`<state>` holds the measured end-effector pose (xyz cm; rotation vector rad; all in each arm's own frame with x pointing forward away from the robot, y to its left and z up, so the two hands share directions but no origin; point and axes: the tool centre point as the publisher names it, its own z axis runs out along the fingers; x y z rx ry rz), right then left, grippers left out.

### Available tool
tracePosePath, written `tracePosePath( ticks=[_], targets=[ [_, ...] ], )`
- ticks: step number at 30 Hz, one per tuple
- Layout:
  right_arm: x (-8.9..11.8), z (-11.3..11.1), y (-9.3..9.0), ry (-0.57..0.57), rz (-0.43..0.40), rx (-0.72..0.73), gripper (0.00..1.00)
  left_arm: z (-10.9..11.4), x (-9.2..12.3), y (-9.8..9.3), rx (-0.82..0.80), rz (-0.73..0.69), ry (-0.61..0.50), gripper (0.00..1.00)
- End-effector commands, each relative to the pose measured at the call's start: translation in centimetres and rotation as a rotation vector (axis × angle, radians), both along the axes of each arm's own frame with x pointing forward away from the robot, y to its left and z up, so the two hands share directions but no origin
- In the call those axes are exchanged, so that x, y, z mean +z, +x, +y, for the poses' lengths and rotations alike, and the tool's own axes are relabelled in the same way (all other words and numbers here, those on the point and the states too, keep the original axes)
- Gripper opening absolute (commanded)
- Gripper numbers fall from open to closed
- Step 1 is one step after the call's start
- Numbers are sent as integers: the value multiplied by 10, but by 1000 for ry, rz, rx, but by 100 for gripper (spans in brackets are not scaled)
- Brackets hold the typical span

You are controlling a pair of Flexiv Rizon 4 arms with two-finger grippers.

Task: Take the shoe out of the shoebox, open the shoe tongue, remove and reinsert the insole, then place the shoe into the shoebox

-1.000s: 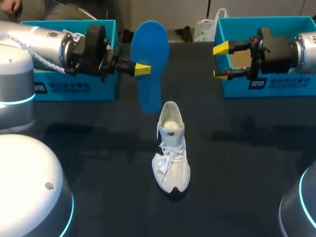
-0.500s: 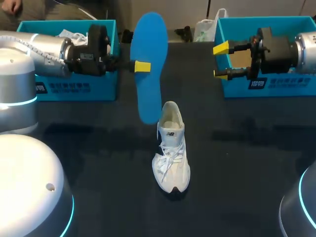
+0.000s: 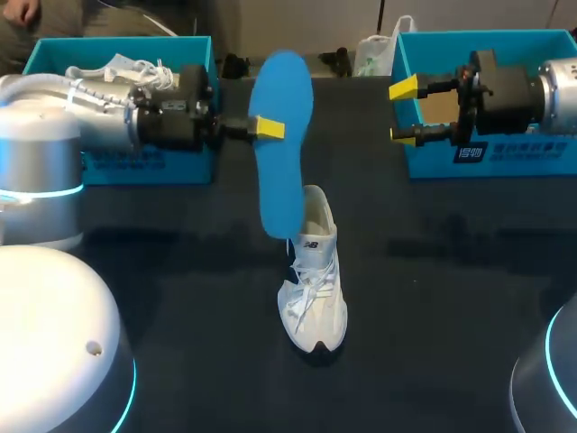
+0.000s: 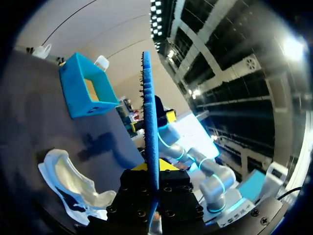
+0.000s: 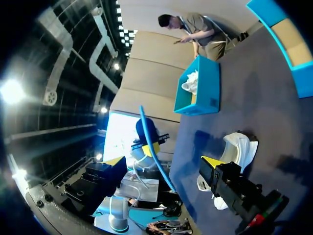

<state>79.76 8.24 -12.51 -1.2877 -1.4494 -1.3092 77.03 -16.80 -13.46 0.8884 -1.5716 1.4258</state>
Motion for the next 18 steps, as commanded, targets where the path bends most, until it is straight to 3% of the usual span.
tracePosePath(
  ticks=[1, 18],
  targets=[
    [0, 2, 0, -1, 0, -1, 100, -15, -4, 8, 5, 122, 5, 0],
    [0, 2, 0, -1, 0, -1, 100, -33, -17, 15, -31, 117, -135, 0]
  ],
)
